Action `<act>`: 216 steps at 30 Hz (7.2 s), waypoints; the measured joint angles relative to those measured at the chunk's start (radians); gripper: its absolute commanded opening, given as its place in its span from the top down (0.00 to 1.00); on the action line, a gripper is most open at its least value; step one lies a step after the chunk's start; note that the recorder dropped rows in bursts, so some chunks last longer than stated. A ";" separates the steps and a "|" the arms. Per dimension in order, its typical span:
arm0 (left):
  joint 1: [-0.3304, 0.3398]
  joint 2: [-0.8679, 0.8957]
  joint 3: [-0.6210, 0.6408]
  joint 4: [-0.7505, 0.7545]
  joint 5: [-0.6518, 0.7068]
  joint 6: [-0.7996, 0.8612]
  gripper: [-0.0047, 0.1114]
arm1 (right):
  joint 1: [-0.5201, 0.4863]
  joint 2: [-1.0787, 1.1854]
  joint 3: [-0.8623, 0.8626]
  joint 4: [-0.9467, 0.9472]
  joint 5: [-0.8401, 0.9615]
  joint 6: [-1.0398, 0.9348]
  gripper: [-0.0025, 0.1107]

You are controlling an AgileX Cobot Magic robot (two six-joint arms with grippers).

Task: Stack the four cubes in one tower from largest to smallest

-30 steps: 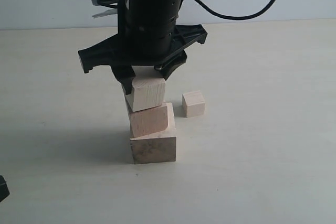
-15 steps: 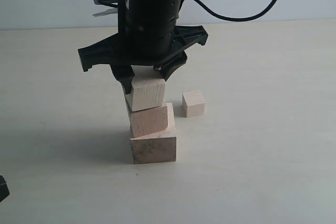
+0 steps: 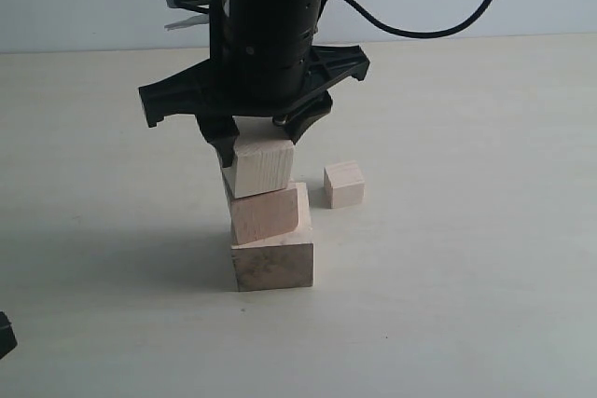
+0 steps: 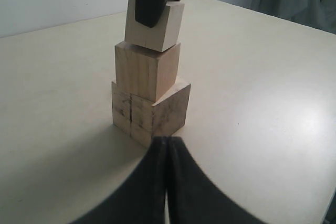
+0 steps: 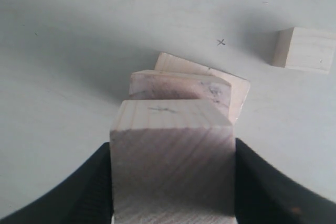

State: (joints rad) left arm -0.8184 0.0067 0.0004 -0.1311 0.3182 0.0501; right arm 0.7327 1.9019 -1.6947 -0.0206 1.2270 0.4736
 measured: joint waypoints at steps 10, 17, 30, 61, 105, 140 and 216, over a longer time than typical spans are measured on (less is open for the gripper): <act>0.000 0.000 0.000 0.000 0.000 0.000 0.96 | 0.000 0.000 0.000 0.007 0.000 0.002 0.38; 0.000 0.000 0.000 0.000 0.000 0.000 0.96 | 0.000 0.000 0.000 0.009 0.000 0.002 0.38; 0.000 0.000 0.000 0.000 0.000 0.000 0.96 | 0.000 -0.067 0.001 -0.015 0.000 0.004 0.38; 0.000 0.000 0.000 0.000 0.000 0.000 0.96 | 0.080 -0.383 0.556 0.080 -0.482 -0.091 0.98; 0.000 0.000 0.000 0.000 0.000 0.002 0.96 | 0.055 -0.291 0.556 0.080 -0.541 -0.123 0.98; 0.000 0.000 0.000 0.000 0.004 0.002 0.96 | 0.055 -0.270 0.558 0.100 -0.596 -0.123 0.98; 0.000 0.000 0.000 0.000 0.004 0.002 0.96 | -0.328 0.103 0.464 0.078 -0.702 -0.332 0.45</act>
State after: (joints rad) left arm -0.8184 0.0067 0.0004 -0.1311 0.3223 0.0520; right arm 0.4049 2.0052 -1.2304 0.0576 0.5251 0.1418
